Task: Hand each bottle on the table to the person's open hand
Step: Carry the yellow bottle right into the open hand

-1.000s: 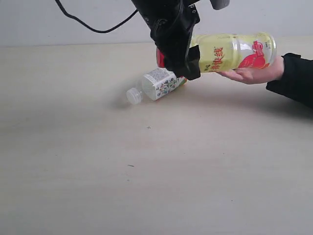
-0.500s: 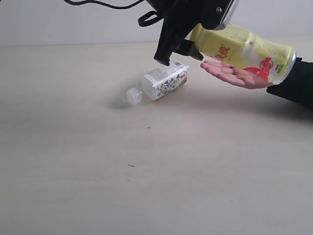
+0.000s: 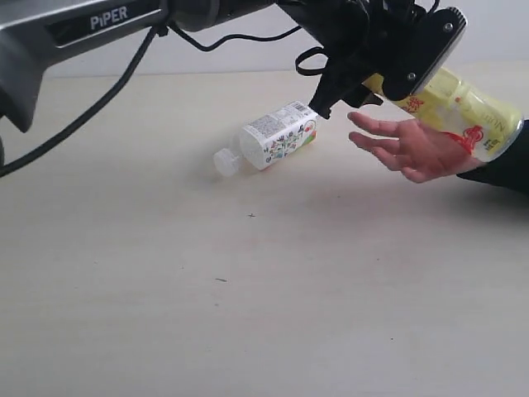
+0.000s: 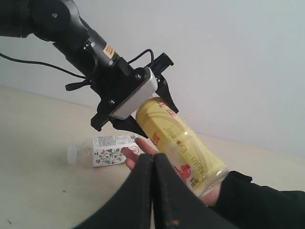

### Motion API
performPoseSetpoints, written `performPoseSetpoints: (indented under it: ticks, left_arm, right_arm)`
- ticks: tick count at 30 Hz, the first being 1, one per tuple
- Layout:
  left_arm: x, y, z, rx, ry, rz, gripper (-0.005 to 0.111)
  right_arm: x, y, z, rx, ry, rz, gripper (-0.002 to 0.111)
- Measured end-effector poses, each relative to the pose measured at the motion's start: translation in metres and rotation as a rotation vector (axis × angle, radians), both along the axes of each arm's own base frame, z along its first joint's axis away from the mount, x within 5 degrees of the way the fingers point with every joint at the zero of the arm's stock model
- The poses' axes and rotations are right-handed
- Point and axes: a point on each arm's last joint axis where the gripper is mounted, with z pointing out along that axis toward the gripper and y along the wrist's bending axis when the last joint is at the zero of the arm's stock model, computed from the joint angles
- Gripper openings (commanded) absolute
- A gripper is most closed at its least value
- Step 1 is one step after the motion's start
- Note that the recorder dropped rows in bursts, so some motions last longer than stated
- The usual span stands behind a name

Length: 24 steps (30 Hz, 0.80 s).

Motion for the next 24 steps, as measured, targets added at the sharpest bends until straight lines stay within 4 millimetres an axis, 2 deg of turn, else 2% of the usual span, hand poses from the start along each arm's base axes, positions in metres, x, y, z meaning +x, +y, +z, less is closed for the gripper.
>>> performPoseSetpoints:
  ticks: [6,15,17,24]
  left_arm:
    - [0.002,-0.001,-0.031,0.108,0.087,-0.023,0.000]
    - [0.008,-0.003,-0.045,0.118,0.062,-0.016,0.001]
    - [0.008,-0.003,-0.046,0.120,0.060,-0.015,0.008]
    - [0.010,-0.003,-0.048,0.116,0.068,0.014,0.057]
  right_arm:
    - [0.000,0.000,0.000,0.000,0.000,0.000,0.000]
    - [0.000,0.000,0.000,0.000,0.000,0.000,0.000]
    - [0.000,0.000,0.000,0.000,0.000,0.000,0.000]
    - [0.000,0.000,0.000,0.000,0.000,0.000,0.000]
